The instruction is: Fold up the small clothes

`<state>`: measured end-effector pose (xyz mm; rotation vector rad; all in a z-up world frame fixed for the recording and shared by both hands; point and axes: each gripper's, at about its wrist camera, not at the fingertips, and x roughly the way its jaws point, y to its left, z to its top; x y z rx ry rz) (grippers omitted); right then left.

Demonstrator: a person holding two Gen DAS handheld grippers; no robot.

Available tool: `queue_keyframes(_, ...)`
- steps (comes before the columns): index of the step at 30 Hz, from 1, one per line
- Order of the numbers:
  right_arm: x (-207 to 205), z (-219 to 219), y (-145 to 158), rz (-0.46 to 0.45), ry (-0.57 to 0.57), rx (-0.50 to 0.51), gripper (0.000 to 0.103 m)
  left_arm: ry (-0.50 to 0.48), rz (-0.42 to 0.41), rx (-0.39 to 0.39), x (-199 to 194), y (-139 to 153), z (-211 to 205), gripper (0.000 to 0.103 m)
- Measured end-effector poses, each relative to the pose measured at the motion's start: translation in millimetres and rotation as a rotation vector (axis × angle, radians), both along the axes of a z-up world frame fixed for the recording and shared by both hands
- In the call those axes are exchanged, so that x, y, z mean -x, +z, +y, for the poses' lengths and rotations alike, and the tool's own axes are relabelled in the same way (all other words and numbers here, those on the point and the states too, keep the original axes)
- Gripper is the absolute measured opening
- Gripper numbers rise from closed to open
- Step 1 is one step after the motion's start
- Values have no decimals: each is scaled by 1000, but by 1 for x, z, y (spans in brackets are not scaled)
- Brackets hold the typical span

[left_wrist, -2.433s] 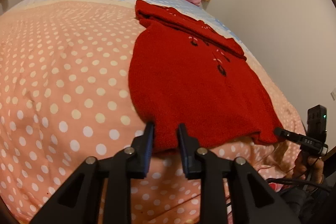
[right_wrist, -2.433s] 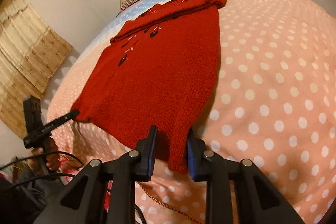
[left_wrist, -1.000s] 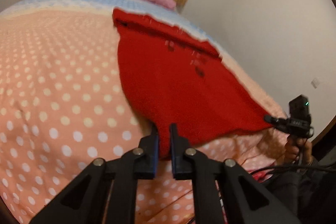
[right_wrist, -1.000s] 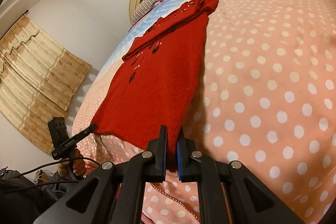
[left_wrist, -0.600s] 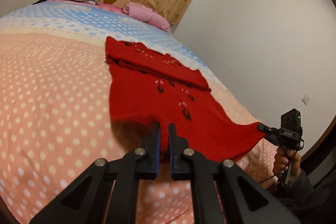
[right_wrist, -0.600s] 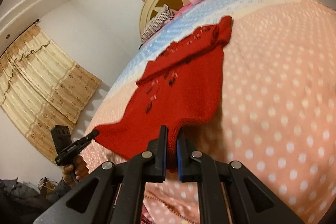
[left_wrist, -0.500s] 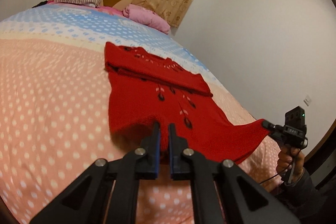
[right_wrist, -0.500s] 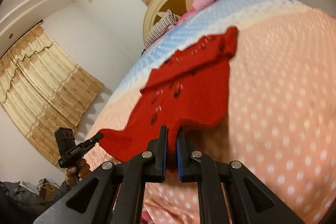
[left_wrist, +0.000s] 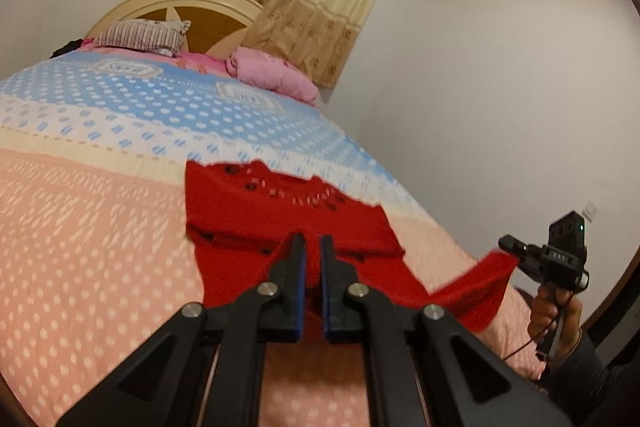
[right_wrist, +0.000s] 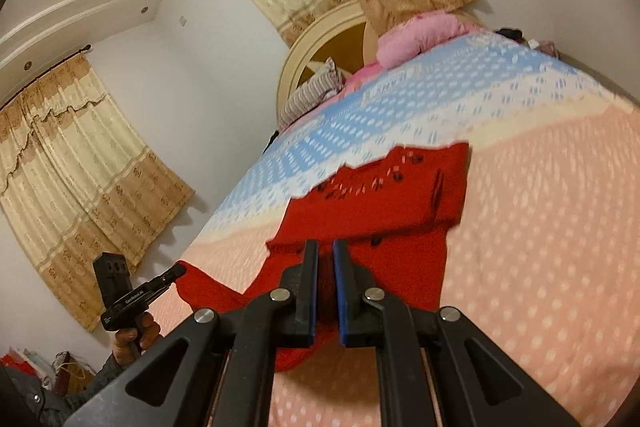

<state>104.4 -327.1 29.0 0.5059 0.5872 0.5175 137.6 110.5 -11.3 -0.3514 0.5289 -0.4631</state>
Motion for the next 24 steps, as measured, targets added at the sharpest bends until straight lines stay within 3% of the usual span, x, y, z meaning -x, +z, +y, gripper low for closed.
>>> queue_keyframes(7, -30, -3, 27, -44, -7, 5, 7, 1, -7, 1, -35, 6, -9, 5)
queue_keyframes(13, -41, 11, -1, 125, 85, 91, 11, -5, 18, 17, -34, -6, -7, 5)
queue_keyframes(15, -31, 19, -19, 177, 128, 113, 56, -5, 22, 23, -33, -9, -5, 5)
queue_keyframes(16, -25, 22, -30, 208, 152, 102, 88, -4, 23, 24, -32, -9, -4, 5)
queue_keyframes(24, 26, 37, -110, 467, 231, -83, 90, -4, 18, 30, -29, -9, -2, 5)
